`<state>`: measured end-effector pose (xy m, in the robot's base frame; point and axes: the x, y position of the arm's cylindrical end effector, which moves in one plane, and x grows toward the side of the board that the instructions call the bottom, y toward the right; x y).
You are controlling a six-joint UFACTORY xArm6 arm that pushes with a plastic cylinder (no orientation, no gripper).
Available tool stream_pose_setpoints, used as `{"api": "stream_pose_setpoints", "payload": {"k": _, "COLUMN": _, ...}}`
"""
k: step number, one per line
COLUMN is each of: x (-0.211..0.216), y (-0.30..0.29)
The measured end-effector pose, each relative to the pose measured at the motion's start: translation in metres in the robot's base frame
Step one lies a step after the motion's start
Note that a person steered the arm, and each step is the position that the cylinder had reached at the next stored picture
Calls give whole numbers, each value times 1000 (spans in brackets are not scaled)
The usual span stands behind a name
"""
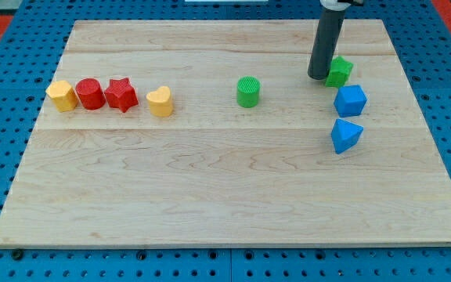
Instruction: Push the green circle a bit left
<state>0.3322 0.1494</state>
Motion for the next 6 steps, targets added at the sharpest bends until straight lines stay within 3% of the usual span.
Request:
{"api": "stream_pose_setpoints", "payload": {"k": 2, "x": 1, "y": -5}}
{"api": "stream_pose_setpoints", "payload": {"k": 3, "x": 49, "y": -9}}
{"api": "stream_pose_setpoints", "payload": {"k": 4, "x": 72, "y": -29}}
{"api": "stream_pose_setpoints", "payload": {"k": 6, "x": 64, "y": -102}}
